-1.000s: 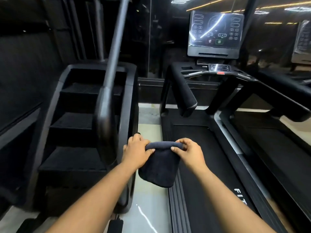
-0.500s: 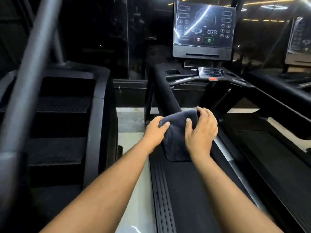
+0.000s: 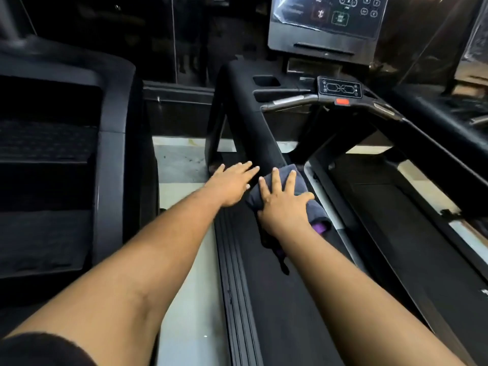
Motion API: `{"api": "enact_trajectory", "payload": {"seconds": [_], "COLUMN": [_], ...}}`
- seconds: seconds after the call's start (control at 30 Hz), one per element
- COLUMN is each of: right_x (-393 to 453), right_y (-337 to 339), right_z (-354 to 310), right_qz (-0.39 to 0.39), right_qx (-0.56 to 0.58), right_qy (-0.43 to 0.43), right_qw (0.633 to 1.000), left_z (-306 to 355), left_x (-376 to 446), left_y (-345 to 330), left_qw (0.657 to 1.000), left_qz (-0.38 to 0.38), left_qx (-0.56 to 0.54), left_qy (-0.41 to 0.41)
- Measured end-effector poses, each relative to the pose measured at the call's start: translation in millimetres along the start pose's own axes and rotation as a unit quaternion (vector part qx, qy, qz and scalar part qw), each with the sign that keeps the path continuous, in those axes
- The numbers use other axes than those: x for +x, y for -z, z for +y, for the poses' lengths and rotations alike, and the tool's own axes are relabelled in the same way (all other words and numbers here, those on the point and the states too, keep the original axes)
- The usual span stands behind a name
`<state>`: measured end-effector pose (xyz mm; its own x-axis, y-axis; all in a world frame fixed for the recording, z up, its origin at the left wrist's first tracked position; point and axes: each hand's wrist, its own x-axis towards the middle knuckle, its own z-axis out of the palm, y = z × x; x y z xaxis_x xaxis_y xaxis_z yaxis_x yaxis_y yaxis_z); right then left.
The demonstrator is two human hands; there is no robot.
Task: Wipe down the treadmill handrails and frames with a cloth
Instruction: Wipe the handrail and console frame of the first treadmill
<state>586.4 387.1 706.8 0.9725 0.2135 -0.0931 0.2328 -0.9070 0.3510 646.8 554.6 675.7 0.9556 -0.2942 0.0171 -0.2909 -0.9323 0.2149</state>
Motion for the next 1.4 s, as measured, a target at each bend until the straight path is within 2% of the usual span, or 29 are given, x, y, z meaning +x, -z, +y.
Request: {"api": "enact_trajectory", "payload": {"seconds": [0.17,0.3,0.4,0.47,0.57,0.67,0.8,0.9,1.1,1.2,1.3,1.4], "right_x": [-76,-30,0,-3,-24,-37,17,49,-42,-6,50,57], "right_y": [-20,-9,-3,-7,-4,0,18,26,3,6,8,0], "right_z": [16,6,-27,-36,-12,14,8,12,21,11,-20,-37], "right_qz": [0.0,-0.015,-0.067,-0.079,-0.064,-0.033,-0.039,-0.043,-0.046,-0.031,-0.043,-0.066], "right_qx": [-0.12,-0.107,-0.191,-0.243,-0.172,-0.043,0.049,0.081,0.002,-0.005,-0.11,-0.214], "right_qy": [0.132,0.124,0.104,0.124,0.137,0.064,0.013,0.008,0.023,0.02,0.039,0.078], "right_qw": [0.984,0.986,0.974,0.959,0.974,0.996,0.998,0.996,0.999,0.999,0.992,0.972], "left_z": [2,-10,-17,-21,-22,-17,-17,-23,-34,-37,-42,-47], "left_x": [11,23,28,29,24,24,33,39,51,63,73,74], "left_y": [-15,-11,-4,-4,-3,-6,-1,3,0,8,15,14], "left_qw": [0.998,0.998,0.998,0.999,0.998,0.998,0.999,0.999,0.998,0.998,0.999,0.999], "left_qz": [-0.019,0.0,-0.005,-0.002,-0.012,-0.021,-0.021,-0.012,-0.026,-0.012,-0.01,-0.017], "left_qx": [0.012,0.012,0.013,0.016,0.018,0.011,0.019,0.023,0.029,0.03,0.029,0.026], "left_qy": [-0.054,-0.059,-0.058,-0.047,-0.054,-0.056,-0.044,-0.019,-0.042,-0.048,-0.033,-0.023]}}
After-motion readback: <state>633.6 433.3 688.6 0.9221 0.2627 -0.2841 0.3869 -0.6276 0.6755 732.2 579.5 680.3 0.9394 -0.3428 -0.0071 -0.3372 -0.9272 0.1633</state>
